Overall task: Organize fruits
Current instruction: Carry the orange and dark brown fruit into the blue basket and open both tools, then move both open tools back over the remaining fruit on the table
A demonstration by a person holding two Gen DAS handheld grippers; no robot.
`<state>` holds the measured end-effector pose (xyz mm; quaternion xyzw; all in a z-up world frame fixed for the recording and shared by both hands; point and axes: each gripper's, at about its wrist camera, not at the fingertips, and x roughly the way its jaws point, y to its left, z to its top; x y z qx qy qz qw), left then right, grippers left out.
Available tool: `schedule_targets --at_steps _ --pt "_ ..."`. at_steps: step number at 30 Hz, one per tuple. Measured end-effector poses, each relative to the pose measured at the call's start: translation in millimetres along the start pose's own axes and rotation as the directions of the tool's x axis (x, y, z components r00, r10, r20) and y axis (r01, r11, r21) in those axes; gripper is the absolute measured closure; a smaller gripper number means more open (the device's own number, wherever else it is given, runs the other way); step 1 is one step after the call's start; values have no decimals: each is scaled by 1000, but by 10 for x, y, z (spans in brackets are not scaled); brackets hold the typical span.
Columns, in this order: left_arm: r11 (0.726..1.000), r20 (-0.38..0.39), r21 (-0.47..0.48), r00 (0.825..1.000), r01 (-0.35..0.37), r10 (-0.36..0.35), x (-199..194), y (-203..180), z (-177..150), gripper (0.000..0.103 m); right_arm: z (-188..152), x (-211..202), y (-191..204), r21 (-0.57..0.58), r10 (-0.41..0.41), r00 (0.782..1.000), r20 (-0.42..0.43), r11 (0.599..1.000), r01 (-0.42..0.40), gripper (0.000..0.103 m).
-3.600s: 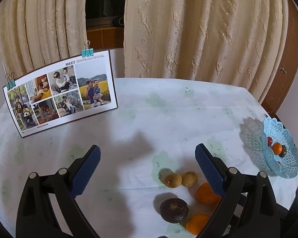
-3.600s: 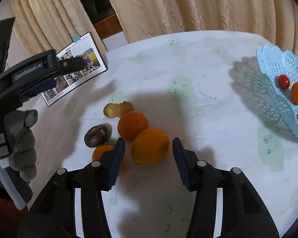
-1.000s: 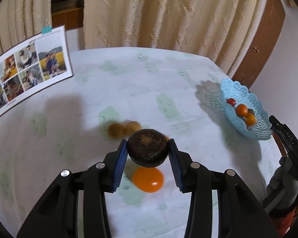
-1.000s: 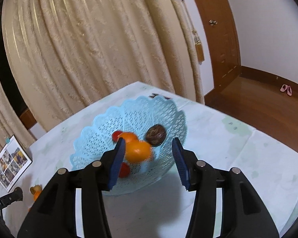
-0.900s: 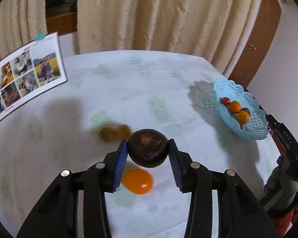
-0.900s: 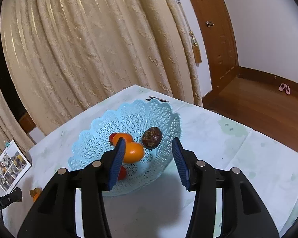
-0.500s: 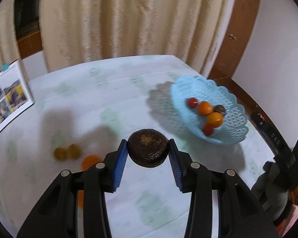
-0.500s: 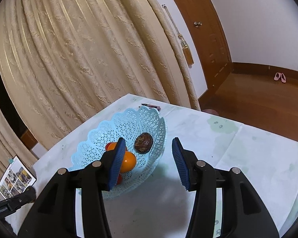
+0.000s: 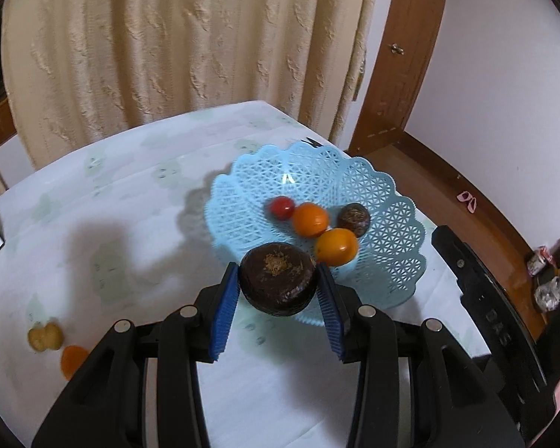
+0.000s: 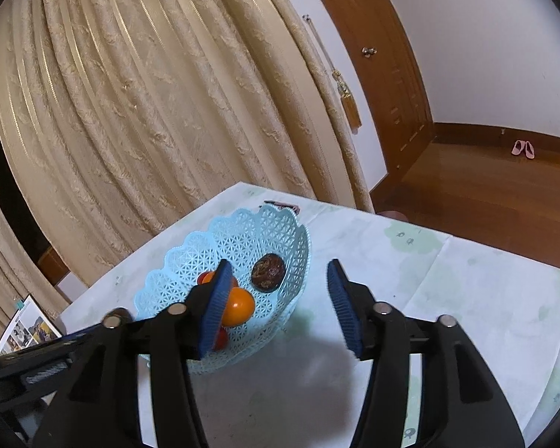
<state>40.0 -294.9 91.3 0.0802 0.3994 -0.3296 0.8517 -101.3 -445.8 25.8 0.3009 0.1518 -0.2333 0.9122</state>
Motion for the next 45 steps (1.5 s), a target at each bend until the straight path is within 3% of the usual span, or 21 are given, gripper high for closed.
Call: schedule_targets --at_steps 10,15,21,33,45 --pt "1000 6 29 1000 -8 8 154 -125 57 60 35 -47 -51 24 -14 1000 24 1000 13 46" --pt "999 14 -20 999 -37 37 80 25 66 36 47 -64 -85 42 -22 999 34 999 20 46" --pt "995 24 -51 996 -84 85 -54 209 25 24 42 -78 -113 52 -34 999 42 998 32 41" --pt "981 41 -124 987 -151 157 -437 745 -115 22 9 -97 -62 20 -38 998 46 999 37 41" --pt "921 12 -296 964 -251 267 -810 1749 -442 22 -69 -57 98 -63 -55 998 40 996 57 41"
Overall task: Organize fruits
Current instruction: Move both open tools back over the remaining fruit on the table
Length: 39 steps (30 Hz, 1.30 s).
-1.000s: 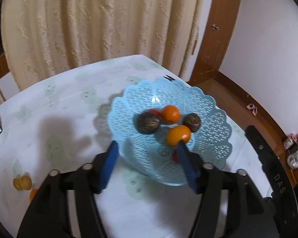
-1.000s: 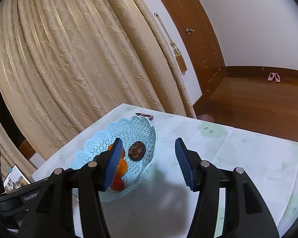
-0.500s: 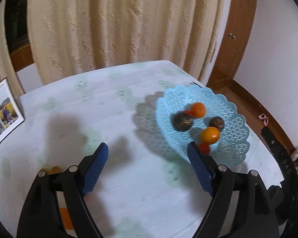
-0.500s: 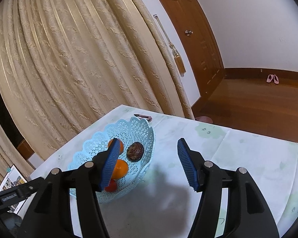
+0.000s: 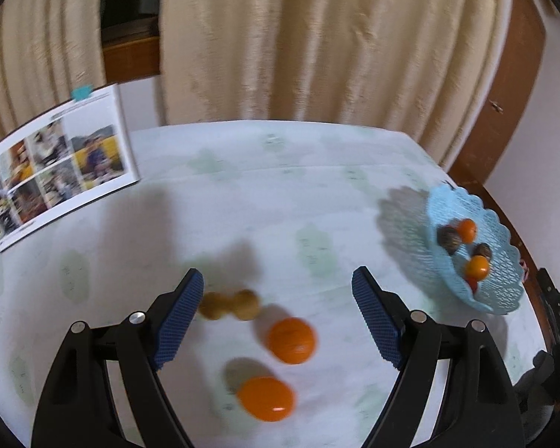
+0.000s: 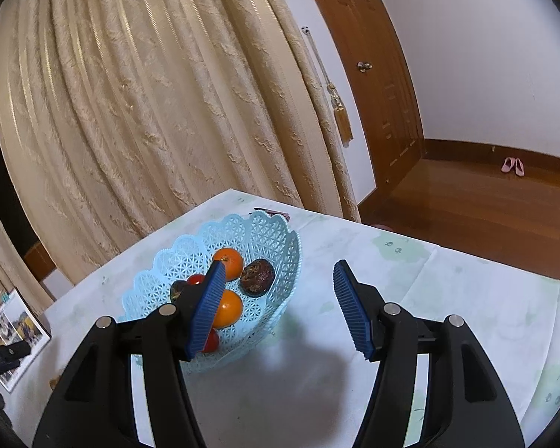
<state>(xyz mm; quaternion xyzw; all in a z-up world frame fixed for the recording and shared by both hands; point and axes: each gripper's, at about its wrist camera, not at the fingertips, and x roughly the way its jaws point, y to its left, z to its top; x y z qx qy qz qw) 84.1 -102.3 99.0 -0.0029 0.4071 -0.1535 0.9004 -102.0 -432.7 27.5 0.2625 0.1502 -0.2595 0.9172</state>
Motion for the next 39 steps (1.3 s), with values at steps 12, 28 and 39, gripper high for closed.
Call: schedule_targets --at_steps 12,28,39 --pt "995 -66 -97 997 -36 29 237 522 -170 22 -144 -66 317 -130 12 1000 1 991 -11 41" --pt "990 -135 -121 989 -78 62 566 784 -280 21 -268 -103 465 -173 44 999 -26 984 -48 36" --pt "981 -113 -156 989 -113 96 415 1037 -290 20 -272 -90 479 -167 60 998 -29 984 -64 36"
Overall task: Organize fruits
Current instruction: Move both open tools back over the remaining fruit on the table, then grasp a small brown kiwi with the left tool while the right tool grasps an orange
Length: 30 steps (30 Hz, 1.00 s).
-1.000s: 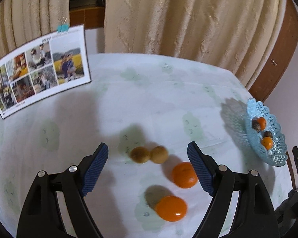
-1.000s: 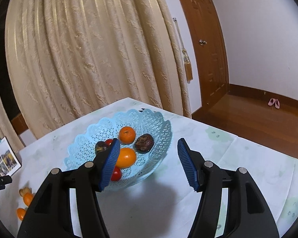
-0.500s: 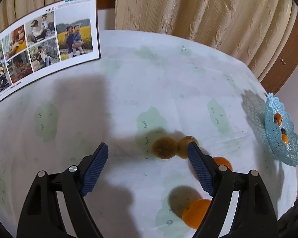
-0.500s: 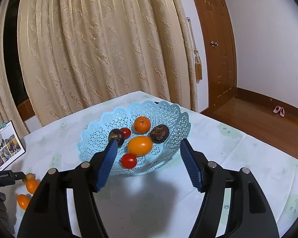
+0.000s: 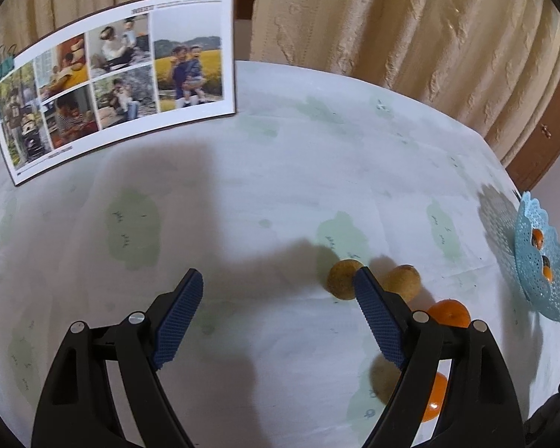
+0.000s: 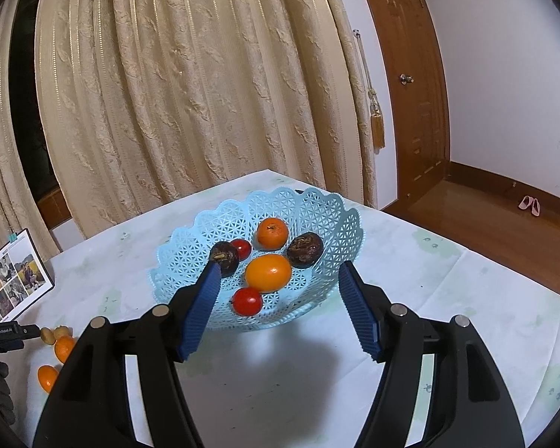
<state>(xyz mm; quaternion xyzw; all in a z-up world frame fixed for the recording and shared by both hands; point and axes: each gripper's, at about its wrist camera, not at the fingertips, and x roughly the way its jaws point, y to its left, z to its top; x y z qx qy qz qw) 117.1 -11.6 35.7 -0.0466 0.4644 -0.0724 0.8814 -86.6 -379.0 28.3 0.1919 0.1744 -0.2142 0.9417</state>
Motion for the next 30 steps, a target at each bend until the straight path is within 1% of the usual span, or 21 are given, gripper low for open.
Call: schedule_targets --at_steps 5,8,10,12,13,15,17,19,21,26,30 --pt "1000 7 -8 1000 23 -23 -43 0 10 20 -5 -3 4 -2 -1 1000 0 1000 1 36" --pt "999 12 21 999 46 -46 -62 -112 0 20 -5 -8 -6 -2 0 1000 0 1000 0 36" --pt "998 12 49 999 50 -50 -27 -206 2 25 -6 -9 -6 0 0 1000 -1 1000 0 36" --pt "996 3 67 999 52 -53 24 -264 -1 37 -6 -10 -9 1 0 1000 0 1000 0 36" --pt "996 -4 69 999 55 -54 56 -274 -1 41 -8 -10 -11 1 1 1000 -1 1000 -1 36" --pt "996 -16 64 998 54 -53 121 -270 6 52 -8 -11 -9 1 1 1000 0 1000 -1 36" --pt "997 -24 56 998 57 -55 184 -240 14 59 -9 -10 -8 1 0 1000 -1 1000 0 36" --pt "997 -12 55 998 58 -58 199 -210 21 63 -10 -13 -6 1 0 1000 -1 1000 0 36" --pt "997 -7 45 998 63 -63 207 -179 27 69 -6 -8 -5 0 -2 1000 -2 1000 2 36" --pt "995 -3 20 995 96 -96 197 -101 34 76 -12 -11 39 -25 -13 1000 3 1000 13 36" --pt "993 13 17 993 120 -120 137 -75 40 77 -34 -40 114 -43 -3 1000 -7 999 3 36"
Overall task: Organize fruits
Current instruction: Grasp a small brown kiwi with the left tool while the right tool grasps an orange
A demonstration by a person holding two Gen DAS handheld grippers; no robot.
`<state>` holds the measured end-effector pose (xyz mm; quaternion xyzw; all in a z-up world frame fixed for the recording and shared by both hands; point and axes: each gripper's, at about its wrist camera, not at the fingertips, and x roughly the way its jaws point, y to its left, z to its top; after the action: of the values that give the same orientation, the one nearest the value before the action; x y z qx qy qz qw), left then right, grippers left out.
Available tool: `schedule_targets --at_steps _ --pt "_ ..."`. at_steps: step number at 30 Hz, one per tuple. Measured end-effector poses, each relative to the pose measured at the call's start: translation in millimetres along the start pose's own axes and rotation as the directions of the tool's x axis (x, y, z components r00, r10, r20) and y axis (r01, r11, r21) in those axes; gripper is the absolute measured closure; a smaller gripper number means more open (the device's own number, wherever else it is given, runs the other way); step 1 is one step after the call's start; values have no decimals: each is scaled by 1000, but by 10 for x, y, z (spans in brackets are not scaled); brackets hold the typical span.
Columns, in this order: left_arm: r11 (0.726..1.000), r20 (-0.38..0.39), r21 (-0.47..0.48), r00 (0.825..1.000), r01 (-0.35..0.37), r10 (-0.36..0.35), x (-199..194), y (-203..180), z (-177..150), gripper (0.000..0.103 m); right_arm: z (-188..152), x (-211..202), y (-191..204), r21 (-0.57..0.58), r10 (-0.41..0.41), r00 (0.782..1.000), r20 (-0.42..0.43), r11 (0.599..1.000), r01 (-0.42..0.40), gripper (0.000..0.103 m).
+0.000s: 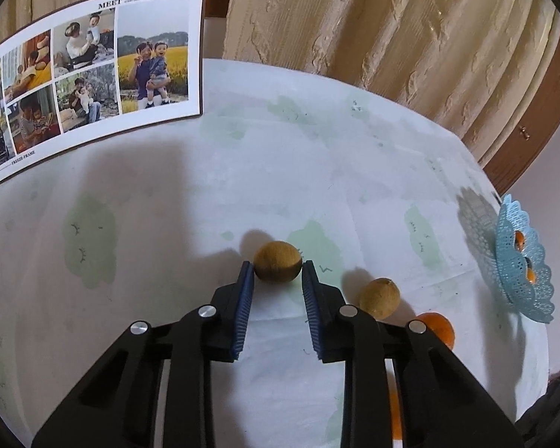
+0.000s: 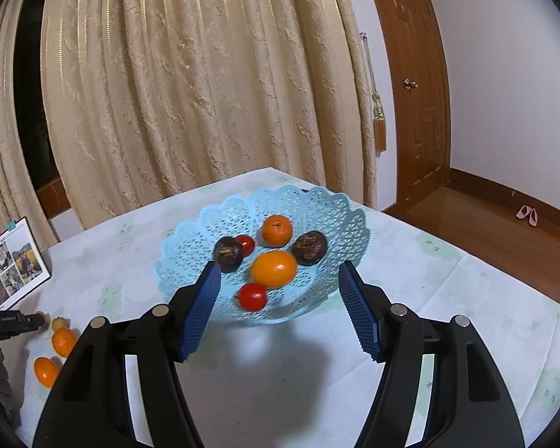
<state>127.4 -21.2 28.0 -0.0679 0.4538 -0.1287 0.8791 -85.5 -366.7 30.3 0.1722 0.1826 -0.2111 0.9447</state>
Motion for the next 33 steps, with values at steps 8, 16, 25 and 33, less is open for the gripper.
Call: schedule_targets --at_steps 8,16,25,33 --pt "999 29 -18 999 30 -29 -131 60 60 79 19 -44 412 -31 131 990 -52 991 -133 36" --pt "997 43 -59 998 39 -37 -176 90 117 78 -57 224 1023 -20 391 870 -299 909 -416 36" --pt "997 57 -73 998 31 -26 -251 138 143 60 -297 531 1782 -8 470 735 -489 840 -542 36" --pt "996 46 -77 999 32 -29 -219 149 142 56 -480 743 2119 -27 436 686 -583 833 -553 48"
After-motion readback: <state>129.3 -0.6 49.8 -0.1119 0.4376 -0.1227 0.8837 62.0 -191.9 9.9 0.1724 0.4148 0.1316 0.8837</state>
